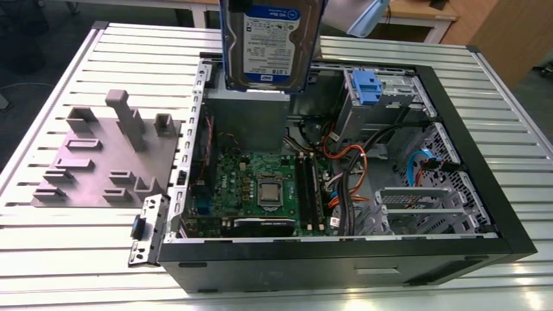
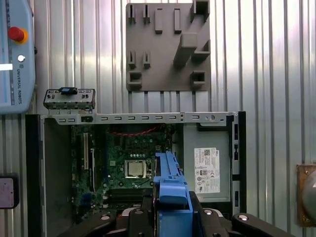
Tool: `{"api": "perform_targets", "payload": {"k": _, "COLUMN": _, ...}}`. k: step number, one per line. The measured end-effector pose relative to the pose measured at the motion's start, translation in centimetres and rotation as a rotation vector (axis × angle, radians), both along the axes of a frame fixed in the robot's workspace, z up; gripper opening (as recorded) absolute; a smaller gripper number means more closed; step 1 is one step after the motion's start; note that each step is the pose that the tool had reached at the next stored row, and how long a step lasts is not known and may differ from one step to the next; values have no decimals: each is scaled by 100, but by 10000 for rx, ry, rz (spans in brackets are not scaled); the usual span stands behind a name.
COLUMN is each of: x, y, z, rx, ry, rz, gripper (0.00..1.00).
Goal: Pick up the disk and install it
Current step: 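Pick up the disk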
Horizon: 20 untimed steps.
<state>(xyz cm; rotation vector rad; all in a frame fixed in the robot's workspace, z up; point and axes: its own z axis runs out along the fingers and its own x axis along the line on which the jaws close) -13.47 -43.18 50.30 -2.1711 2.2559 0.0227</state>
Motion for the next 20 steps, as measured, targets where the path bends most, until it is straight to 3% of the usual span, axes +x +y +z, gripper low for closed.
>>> {"api": "perform_targets", "payload": {"k": 5, "x": 11, "y": -100, "z": -10, "rx": 0, "ry": -1, "rz": 0, "gripper": 37}}
{"api": "perform_targets", "payload": {"k": 15, "x": 275, "y": -128, "z": -38, "rx": 2, "ry": -2, "rz": -1, "gripper": 37}}
{"api": "perform_targets", "payload": {"k": 20, "x": 293, "y": -259, "z": -57, "rx": 1, "ry": -1, "rz": -1, "gripper": 37}}
